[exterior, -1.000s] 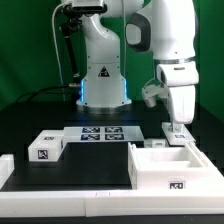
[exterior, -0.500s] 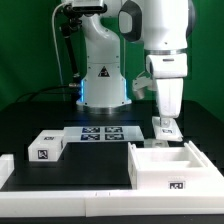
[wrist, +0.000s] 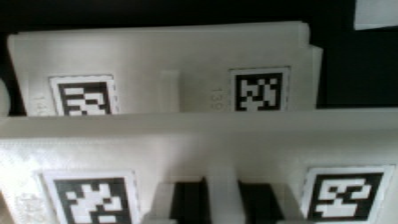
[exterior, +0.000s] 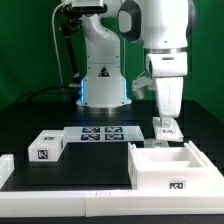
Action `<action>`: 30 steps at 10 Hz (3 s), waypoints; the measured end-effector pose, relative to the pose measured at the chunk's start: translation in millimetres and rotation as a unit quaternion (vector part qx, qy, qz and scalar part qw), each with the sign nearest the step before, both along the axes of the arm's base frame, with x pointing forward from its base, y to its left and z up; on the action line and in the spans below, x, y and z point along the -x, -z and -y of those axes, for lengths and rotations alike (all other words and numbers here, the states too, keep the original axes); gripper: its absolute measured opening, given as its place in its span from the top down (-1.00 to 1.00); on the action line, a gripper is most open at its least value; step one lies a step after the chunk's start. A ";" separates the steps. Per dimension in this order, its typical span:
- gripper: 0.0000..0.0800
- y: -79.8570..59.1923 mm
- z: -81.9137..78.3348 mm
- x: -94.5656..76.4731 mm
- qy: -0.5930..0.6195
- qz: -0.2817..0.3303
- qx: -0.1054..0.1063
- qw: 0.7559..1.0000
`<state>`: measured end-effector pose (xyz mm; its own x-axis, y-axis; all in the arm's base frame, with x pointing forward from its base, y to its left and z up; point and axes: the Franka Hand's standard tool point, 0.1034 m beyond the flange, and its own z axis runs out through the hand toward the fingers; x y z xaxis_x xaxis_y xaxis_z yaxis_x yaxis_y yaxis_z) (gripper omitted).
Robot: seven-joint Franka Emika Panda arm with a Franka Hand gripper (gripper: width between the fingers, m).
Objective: Assemble cabinet
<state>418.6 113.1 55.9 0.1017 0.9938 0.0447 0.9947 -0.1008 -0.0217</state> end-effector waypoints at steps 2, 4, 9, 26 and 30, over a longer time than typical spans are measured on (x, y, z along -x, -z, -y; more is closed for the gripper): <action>0.83 -7.2 5.6 -21.7 -0.012 0.006 0.000 1.000; 0.82 -3.6 7.0 -22.7 -0.009 0.003 -0.002 1.000; 0.82 -1.5 4.2 -30.8 -0.006 0.005 -0.005 1.000; 0.82 -2.0 -5.4 -32.9 0.016 0.006 -0.007 1.000; 0.82 -1.9 -7.5 -38.3 0.017 0.007 -0.009 1.000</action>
Offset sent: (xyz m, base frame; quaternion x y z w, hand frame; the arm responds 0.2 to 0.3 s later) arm 0.0083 0.0014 -0.0051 0.0054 0.0133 -0.0053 0.9999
